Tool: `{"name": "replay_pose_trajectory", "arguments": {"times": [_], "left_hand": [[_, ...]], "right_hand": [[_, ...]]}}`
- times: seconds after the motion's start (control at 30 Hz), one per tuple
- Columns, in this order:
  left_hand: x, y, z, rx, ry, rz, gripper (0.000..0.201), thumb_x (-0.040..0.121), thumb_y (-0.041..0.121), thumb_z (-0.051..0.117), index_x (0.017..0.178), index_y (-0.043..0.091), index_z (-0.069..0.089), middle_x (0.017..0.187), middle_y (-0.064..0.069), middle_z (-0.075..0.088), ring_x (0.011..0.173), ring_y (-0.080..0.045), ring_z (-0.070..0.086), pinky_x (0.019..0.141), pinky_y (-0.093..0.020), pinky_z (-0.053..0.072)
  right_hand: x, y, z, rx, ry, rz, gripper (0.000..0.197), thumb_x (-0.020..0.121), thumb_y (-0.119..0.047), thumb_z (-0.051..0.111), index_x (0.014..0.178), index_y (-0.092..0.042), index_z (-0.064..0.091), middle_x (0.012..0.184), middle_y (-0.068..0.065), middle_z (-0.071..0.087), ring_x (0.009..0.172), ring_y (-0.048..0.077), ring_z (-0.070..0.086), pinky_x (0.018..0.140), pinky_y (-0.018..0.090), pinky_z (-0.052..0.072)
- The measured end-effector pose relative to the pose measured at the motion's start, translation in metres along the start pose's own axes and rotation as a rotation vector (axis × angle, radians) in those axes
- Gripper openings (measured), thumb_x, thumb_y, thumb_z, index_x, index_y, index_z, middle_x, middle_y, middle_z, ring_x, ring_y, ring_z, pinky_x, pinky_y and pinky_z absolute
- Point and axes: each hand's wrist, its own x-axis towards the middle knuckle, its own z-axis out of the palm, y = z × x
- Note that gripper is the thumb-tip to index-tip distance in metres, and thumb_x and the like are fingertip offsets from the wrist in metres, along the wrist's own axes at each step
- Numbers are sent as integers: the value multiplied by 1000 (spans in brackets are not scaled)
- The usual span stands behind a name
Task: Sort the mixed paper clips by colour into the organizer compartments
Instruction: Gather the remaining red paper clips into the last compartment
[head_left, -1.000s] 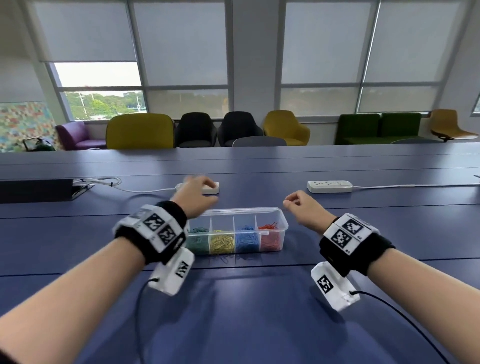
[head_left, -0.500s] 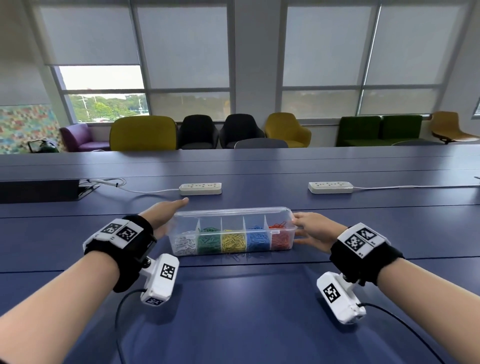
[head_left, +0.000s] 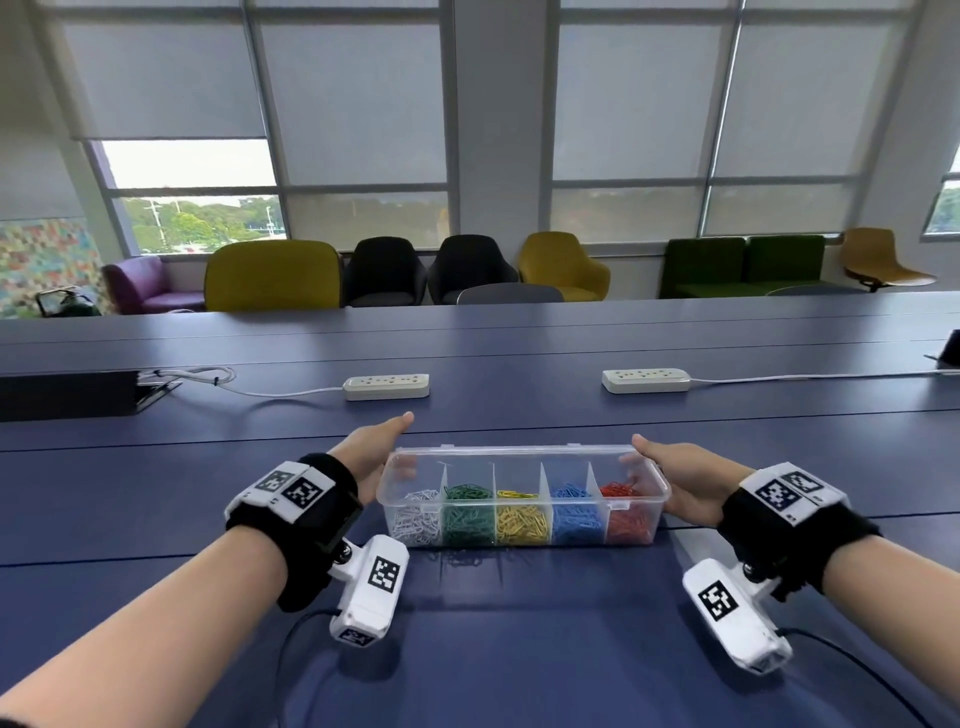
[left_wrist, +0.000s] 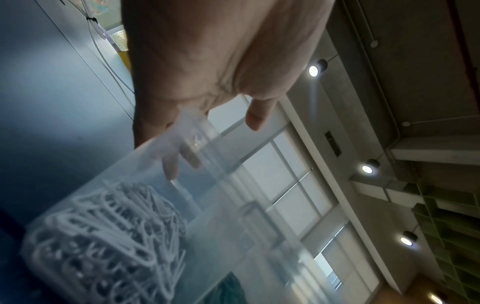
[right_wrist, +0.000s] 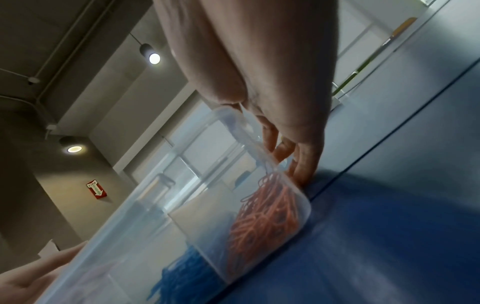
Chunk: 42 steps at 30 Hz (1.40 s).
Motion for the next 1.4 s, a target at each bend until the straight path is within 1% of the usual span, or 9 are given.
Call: {"name": "replay_pose_trajectory", "arguments": {"times": [0.2, 0.3, 0.47, 0.83, 1.07, 1.17, 1.27, 1.33, 1.4], "left_hand": [[16, -2, 5, -101, 83, 11, 43, 96, 46, 43, 124, 13, 43, 101, -14, 61, 65, -19, 57, 59, -27, 39], [16, -3, 6, -163, 59, -4, 40, 96, 46, 39, 77, 11, 46, 62, -3, 66, 63, -16, 54, 60, -29, 36], [18, -6, 1, -301, 50, 66, 40, 96, 51, 33, 113, 16, 43, 90, -1, 61, 75, -19, 60, 77, -35, 38], [13, -10, 4, -203, -18, 231, 62, 95, 60, 20, 101, 16, 63, 97, -3, 63, 86, -18, 60, 91, -36, 38], [10, -12, 5, -88, -74, 317, 54, 87, 59, 32, 99, 12, 56, 100, -12, 61, 91, -23, 60, 94, -41, 45], [11, -10, 5, -106, -27, 308, 46, 94, 53, 31, 89, 12, 53, 91, -9, 62, 84, -27, 61, 86, -42, 49], [8, -11, 4, -142, -13, 355, 43, 95, 50, 31, 84, 12, 50, 85, -8, 62, 75, -28, 68, 72, -36, 54], [6, -13, 4, -172, -1, 390, 42, 96, 47, 31, 81, 12, 48, 80, -8, 60, 71, -28, 70, 69, -35, 58], [5, -14, 5, -210, 0, 393, 42, 96, 46, 32, 79, 12, 47, 79, -8, 59, 73, -30, 70, 71, -39, 58]], "right_hand": [[11, -2, 6, 37, 26, 18, 40, 99, -37, 40, 112, 0, 48, 83, 15, 56, 74, 24, 54, 67, 34, 47], [12, -1, 9, 47, 9, 3, 38, 101, -33, 37, 127, -7, 46, 89, 16, 55, 75, 26, 54, 66, 37, 49], [4, -3, 4, 145, -9, -66, 39, 97, -49, 34, 122, -24, 49, 103, 17, 53, 79, 26, 52, 73, 38, 47], [-11, -6, -4, 62, 14, -221, 60, 93, -60, 21, 105, -18, 62, 110, 12, 61, 100, 29, 60, 97, 44, 42], [-6, -16, 0, -23, 95, -176, 67, 92, -62, 16, 96, -10, 59, 98, 18, 62, 82, 32, 63, 72, 36, 47], [-10, -24, 0, -69, 64, -126, 68, 91, -65, 17, 107, -13, 58, 111, 16, 60, 99, 33, 59, 84, 43, 46], [-23, -34, 3, -160, 272, -358, 58, 95, -57, 23, 128, -15, 45, 125, 3, 45, 117, 22, 43, 99, 43, 37], [-41, -39, 16, -272, 463, -684, 36, 99, -43, 30, 116, -14, 44, 118, 3, 43, 109, 18, 42, 98, 38, 37], [-62, -38, 39, -377, 390, -969, 18, 100, -33, 36, 105, -19, 47, 105, 4, 53, 97, 13, 50, 89, 28, 43]]}}
